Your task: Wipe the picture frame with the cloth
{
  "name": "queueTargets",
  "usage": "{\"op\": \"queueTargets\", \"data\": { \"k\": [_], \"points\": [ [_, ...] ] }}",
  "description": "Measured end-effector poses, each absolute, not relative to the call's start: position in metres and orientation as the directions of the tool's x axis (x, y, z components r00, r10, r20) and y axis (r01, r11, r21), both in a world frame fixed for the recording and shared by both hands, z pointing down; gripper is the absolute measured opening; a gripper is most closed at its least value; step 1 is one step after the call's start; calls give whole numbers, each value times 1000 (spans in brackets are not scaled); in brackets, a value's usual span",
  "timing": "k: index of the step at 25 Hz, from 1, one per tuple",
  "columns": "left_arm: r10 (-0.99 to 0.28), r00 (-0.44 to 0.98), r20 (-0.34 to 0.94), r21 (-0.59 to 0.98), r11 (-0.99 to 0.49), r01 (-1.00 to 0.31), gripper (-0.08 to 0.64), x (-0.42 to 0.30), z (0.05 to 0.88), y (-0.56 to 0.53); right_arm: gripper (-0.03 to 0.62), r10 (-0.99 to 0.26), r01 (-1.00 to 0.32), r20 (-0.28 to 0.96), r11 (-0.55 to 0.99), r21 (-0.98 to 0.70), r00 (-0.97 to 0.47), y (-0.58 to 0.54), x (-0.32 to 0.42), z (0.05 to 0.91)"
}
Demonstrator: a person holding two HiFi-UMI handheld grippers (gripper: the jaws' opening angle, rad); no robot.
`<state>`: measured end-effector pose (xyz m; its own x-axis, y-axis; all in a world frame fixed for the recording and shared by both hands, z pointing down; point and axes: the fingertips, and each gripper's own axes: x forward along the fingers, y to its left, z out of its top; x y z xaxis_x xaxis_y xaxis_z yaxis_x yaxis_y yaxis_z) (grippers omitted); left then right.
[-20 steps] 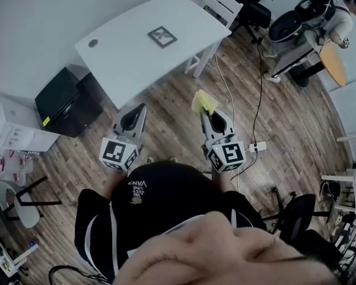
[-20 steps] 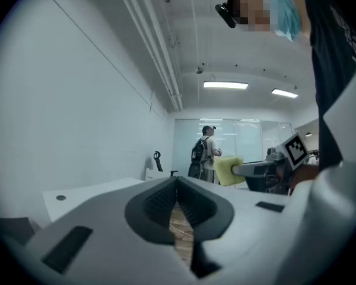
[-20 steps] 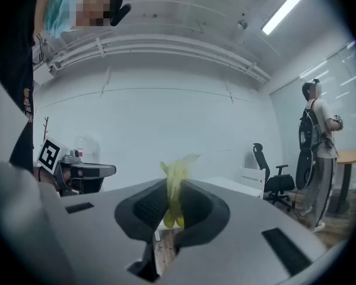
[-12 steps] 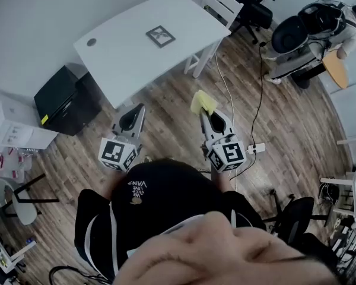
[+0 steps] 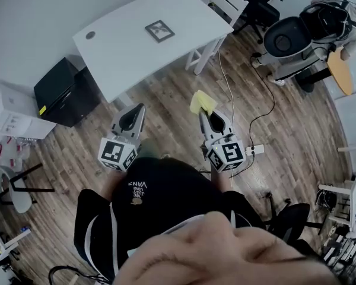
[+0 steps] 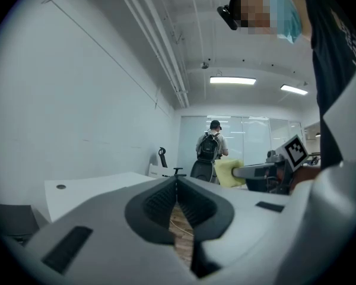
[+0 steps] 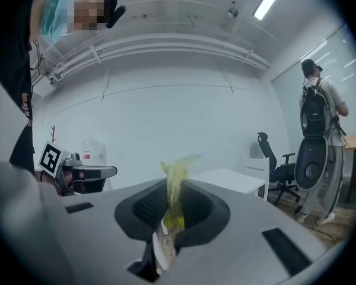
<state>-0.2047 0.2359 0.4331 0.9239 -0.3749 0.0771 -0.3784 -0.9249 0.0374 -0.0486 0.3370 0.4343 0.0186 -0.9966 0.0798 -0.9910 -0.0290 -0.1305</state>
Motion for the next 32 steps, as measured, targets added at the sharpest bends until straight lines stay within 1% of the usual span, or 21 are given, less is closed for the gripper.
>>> {"op": "queueTargets", "data": {
  "k": [5, 15, 25, 32],
  "points": [
    [-379, 919, 103, 44, -922, -385, 17, -196, 440, 231, 44, -996, -988, 85, -23, -151, 10, 333, -39, 440],
    [-355, 930, 97, 57, -931, -361, 17, -158, 447, 193, 44, -995, -988, 100, -41, -147, 27, 296, -7, 447],
    [-329, 939, 104, 56, -940, -335, 17, -118, 442, 122, 44, -994, -989, 111, -41, -139, 25, 223, 20, 441],
    [-284, 952, 110, 57, -955, -292, 15, -91, 445, 58, 44, -991, -989, 127, -52, -139, 35, 154, 40, 441]
  ]
}}
